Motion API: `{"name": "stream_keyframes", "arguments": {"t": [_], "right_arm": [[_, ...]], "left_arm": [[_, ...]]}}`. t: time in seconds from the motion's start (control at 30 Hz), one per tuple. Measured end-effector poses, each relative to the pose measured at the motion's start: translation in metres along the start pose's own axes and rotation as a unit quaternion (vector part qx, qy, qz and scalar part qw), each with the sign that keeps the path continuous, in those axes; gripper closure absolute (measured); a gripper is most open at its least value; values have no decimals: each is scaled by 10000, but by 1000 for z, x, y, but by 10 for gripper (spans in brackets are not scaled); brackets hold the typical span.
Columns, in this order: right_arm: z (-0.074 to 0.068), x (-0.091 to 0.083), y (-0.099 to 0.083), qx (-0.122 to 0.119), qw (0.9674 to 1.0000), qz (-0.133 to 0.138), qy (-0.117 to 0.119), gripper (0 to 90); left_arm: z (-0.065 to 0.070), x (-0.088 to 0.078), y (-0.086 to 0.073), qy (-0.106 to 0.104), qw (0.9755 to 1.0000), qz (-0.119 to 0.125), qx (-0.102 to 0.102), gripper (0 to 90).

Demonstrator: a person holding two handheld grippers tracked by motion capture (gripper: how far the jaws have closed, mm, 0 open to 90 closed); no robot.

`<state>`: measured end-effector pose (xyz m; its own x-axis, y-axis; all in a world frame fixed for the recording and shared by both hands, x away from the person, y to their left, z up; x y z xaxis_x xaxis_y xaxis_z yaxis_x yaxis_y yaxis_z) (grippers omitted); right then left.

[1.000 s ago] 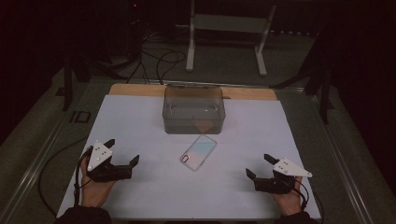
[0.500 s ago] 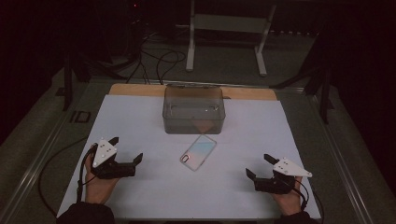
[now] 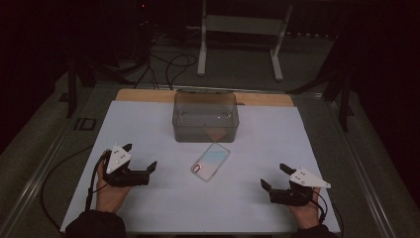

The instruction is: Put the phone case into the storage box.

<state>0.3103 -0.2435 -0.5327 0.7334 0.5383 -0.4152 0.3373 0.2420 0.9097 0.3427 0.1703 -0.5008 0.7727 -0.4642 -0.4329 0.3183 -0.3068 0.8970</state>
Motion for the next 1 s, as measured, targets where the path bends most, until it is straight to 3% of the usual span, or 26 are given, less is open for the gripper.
{"name": "stream_keyframes", "arguments": {"t": [1.0], "right_arm": [[0, 1, 0, -8, 10000, -12, 13, 92]], "left_arm": [[8, 23, 7, -136, 9996, -166, 161, 3]]}}
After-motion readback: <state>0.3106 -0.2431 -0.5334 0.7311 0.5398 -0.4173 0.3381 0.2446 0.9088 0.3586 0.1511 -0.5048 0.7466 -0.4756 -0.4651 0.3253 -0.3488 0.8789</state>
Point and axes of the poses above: each handheld gripper's, and its own axes: x roughly forward along the jaws, y roughly out of its top, z roughly to its right, the point moved 9 cm from there along x, roughly forward along the jaws, and after that the axes turned 1 degree about x, right-handed, at the moved point
